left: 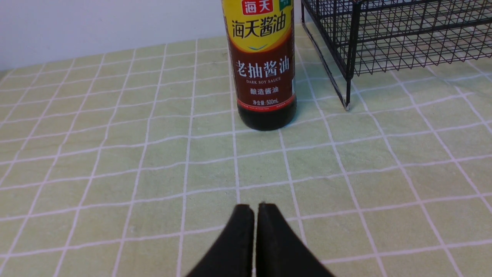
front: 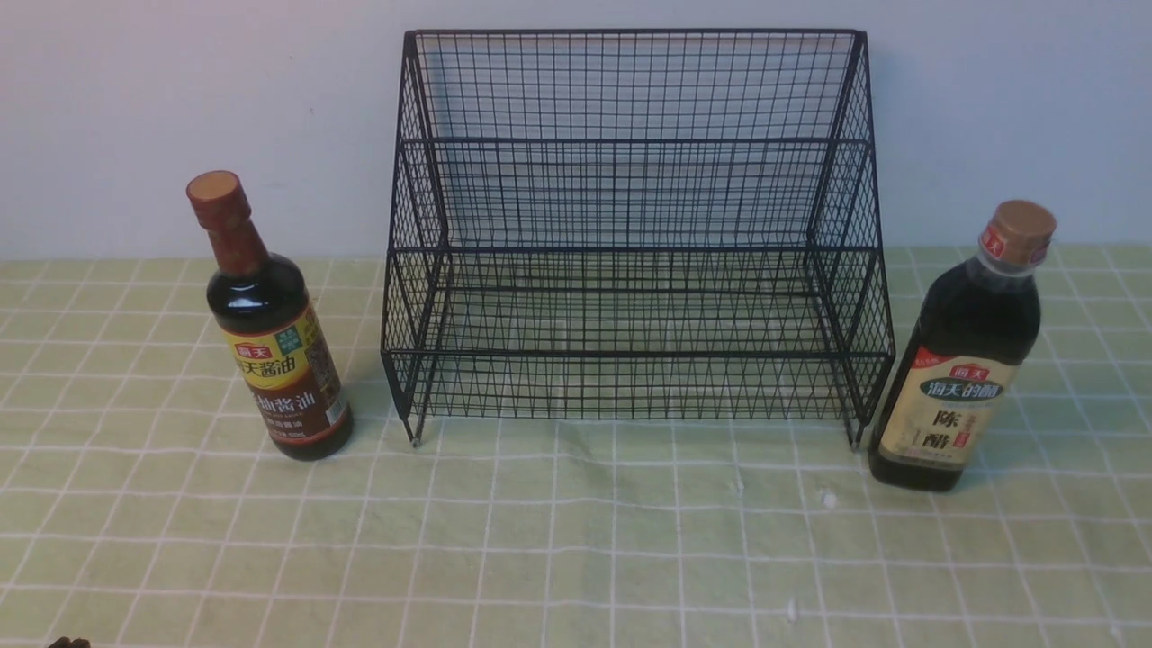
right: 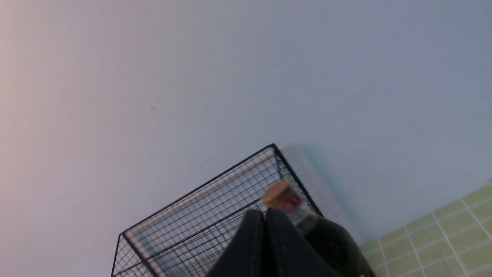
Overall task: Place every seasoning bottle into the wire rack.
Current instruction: Use the right arm to grab the condiment bottle closest to it
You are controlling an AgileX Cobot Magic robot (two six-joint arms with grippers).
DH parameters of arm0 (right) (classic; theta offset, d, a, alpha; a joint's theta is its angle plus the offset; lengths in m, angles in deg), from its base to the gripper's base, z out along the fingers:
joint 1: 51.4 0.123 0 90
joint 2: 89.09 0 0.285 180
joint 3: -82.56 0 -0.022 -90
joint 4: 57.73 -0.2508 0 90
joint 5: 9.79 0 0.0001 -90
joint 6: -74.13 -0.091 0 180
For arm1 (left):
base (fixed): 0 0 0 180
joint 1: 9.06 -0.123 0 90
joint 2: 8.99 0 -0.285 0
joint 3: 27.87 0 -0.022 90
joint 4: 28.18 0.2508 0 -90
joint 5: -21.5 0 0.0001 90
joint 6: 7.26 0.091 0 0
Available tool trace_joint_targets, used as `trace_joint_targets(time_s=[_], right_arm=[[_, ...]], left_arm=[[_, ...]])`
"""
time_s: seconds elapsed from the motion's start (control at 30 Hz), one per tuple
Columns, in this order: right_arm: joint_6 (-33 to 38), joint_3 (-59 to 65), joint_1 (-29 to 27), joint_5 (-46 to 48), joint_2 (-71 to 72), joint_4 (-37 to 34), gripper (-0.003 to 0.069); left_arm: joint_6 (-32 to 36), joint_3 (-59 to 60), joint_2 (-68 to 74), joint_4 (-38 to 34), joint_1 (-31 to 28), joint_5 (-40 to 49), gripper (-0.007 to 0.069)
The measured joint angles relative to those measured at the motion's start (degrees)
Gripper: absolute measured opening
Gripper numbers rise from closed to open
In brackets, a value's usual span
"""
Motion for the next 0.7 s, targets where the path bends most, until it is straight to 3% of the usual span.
trace_joint_targets(time_s=[0.2,0.37,0.47,0.7], right_arm=[[9.2,-23.8,0.0,23.2,-19.7,5.2,-0.0013],[11.5,-40.2,0.0,38.5,-38.7,7.5,0.0004],[12.1,-46.8,0.0,44.2,-47.2,8.3,0.0043],[15.1,-61.5,0.0,50.0,-66.3,10.6,0.0244]], left_arm=[[0.0,0.0,0.0,0.0,0.0,0.0,-0.0006],[0.0,0.0,0.0,0.0,0.0,0.0,-0.0006],[0.0,0.0,0.0,0.0,0.0,0.0,-0.0006],[0.0,0.0,0.0,0.0,0.0,0.0,-0.0006]])
